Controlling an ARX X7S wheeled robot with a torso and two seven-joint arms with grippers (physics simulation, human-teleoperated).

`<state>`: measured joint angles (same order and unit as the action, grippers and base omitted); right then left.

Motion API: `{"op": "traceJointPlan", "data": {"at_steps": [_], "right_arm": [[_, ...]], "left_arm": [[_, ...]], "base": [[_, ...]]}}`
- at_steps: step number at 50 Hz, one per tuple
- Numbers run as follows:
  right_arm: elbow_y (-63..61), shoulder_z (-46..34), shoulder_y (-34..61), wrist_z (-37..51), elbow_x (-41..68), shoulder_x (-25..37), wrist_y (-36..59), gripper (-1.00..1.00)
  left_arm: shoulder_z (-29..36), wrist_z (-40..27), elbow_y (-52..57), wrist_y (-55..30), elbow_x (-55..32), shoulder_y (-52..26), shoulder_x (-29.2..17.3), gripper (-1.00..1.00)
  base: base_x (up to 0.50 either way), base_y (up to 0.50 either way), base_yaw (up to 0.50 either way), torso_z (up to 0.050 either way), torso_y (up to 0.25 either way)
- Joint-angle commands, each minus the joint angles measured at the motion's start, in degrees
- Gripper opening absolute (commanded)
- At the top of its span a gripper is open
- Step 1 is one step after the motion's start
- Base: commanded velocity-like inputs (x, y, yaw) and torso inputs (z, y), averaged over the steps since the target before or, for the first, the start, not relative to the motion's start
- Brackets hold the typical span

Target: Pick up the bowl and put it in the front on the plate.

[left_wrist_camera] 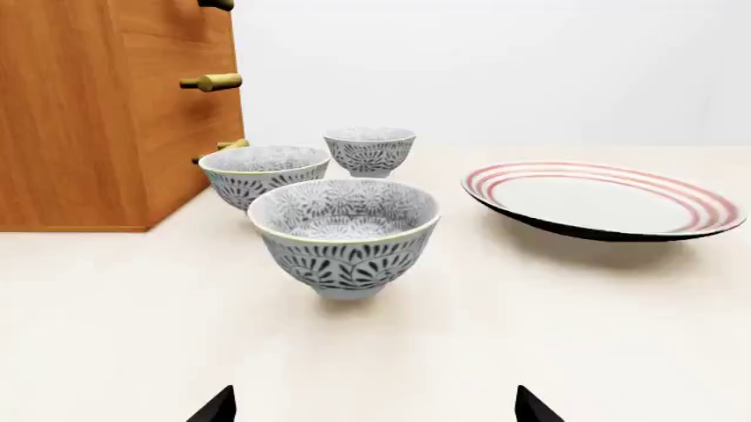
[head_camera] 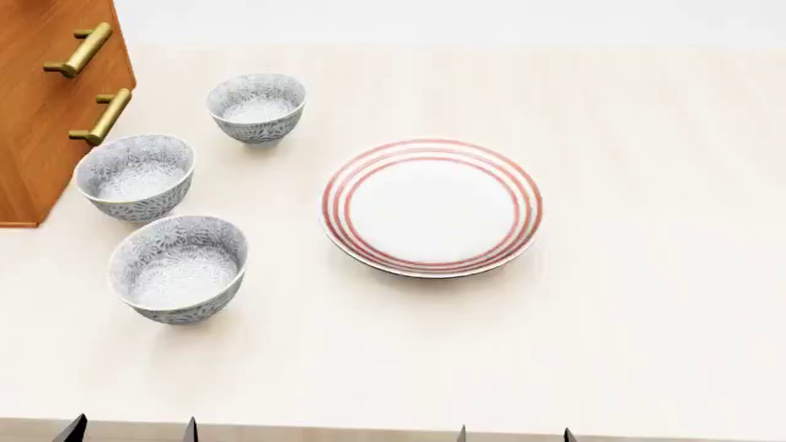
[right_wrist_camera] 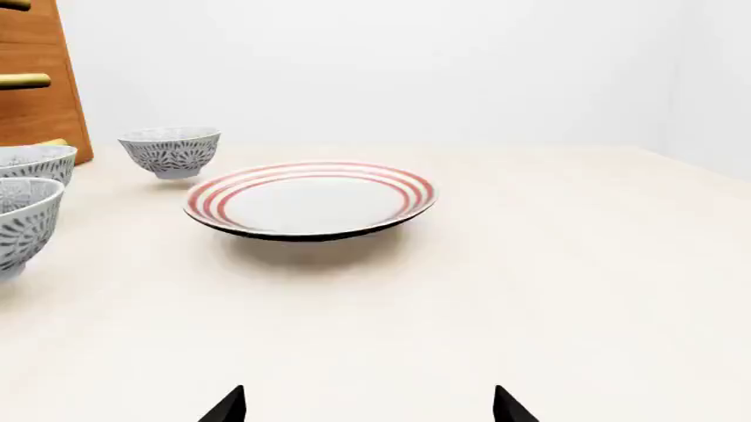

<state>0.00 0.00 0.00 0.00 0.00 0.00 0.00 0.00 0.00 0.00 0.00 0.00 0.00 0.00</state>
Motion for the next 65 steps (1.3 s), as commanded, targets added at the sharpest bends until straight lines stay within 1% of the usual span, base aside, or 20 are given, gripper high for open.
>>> {"op": "traceJointPlan", "data": {"at_steps": [1,8,9,10,18,31,32,34,35,37,39,40,42,44,54,65], "right_arm": [[0.1,-1.2,0.0,1.1,0.8,0.9,0.2,1.00],[0.2,-2.7,0.0,2.8,1.9,2.2,0.3,1.00],[-3.1,-7.4,2.3,9.3,6.0,7.0,6.1,1.00],[0.3,-0.8,0.0,0.8,0.2,0.6,0.3,1.00],[0.4,-2.8,0.1,2.7,1.9,2.2,0.2,1.00],[0.3,-4.5,0.0,4.4,3.1,3.5,-0.1,1.00],[0.2,-4.6,-0.1,4.7,2.9,3.6,-0.6,1.00],[-0.7,-4.2,-0.7,5.7,2.4,3.7,-5.9,1.00],[-1.9,-3.9,-1.4,5.7,3.3,3.7,-9.2,1.00],[-4.0,-3.9,-3.1,5.0,4.2,3.8,-19.6,1.00],[-4.3,-3.7,-3.7,5.0,4.7,3.7,-25.8,1.00],[-4.6,-3.4,-4.1,4.9,5.2,3.5,-32.3,1.00],[-4.7,-3.3,-4.3,5.2,4.7,3.5,-36.3,1.00],[-4.8,-3.4,-4.5,5.4,4.4,3.6,-38.5,1.00],[-5.4,-4.2,-4.4,6.8,2.7,4.4,-39.6,1.00],[-6.4,-5.2,-4.0,7.8,2.0,5.3,-38.9,1.00]], "left_arm": [[1.1,-1.1,0.2,0.0,-0.9,0.0,-0.9,1.00],[3.0,-2.4,0.1,-0.1,-1.6,0.0,-2.3,1.00],[7.2,-6.7,2.5,-9.5,-6.8,-2.7,-6.7,1.00],[1.0,-0.4,0.0,-0.1,0.0,0.1,-0.7,1.00],[2.8,-2.4,0.2,0.0,-1.4,0.1,-2.3,1.00],[4.3,-4.4,0.4,0.9,-2.4,0.2,-3.6,1.00],[4.4,-4.7,0.7,1.9,-2.2,0.4,-3.6,1.00],[4.6,-6.0,1.4,9.3,-0.6,1.3,-3.8,1.00],[4.8,-6.6,2.5,13.3,0.3,2.0,-3.9,1.00],[4.5,-10.6,4.1,24.0,5.6,3.0,-4.1,1.00],[4.2,-12.5,4.9,28.9,7.4,3.5,-4.2,1.00],[3.6,-14.4,6.0,33.5,9.1,4.2,-4.2,1.00],[3.6,-15.2,6.7,35.9,9.3,4.7,-4.4,1.00],[3.5,-16.0,6.8,36.7,9.9,4.7,-4.4,1.00],[4.4,-17.4,8.1,37.9,12.2,5.1,-5.1,1.00],[5.2,-18.1,9.4,36.4,11.8,4.7,-5.9,1.00]], "base": [[0.00,0.00,0.00,0.000,0.000],[0.00,0.00,0.00,0.000,0.000],[0.00,0.00,0.00,0.000,0.000],[0.00,0.00,0.00,0.000,0.000],[0.00,0.00,0.00,0.000,0.000],[0.00,0.00,0.00,0.000,0.000],[0.00,0.00,0.00,0.000,0.000],[0.00,0.00,0.00,0.000,0.000],[0.00,0.00,0.00,0.000,0.000],[0.00,0.00,0.00,0.000,0.000],[0.00,0.00,0.00,0.000,0.000],[0.00,0.00,0.00,0.000,0.000],[0.00,0.00,0.00,0.000,0.000],[0.00,0.00,0.00,0.000,0.000],[0.01,0.00,0.00,0.000,0.000],[0.48,-0.12,0.00,0.000,0.000]]}}
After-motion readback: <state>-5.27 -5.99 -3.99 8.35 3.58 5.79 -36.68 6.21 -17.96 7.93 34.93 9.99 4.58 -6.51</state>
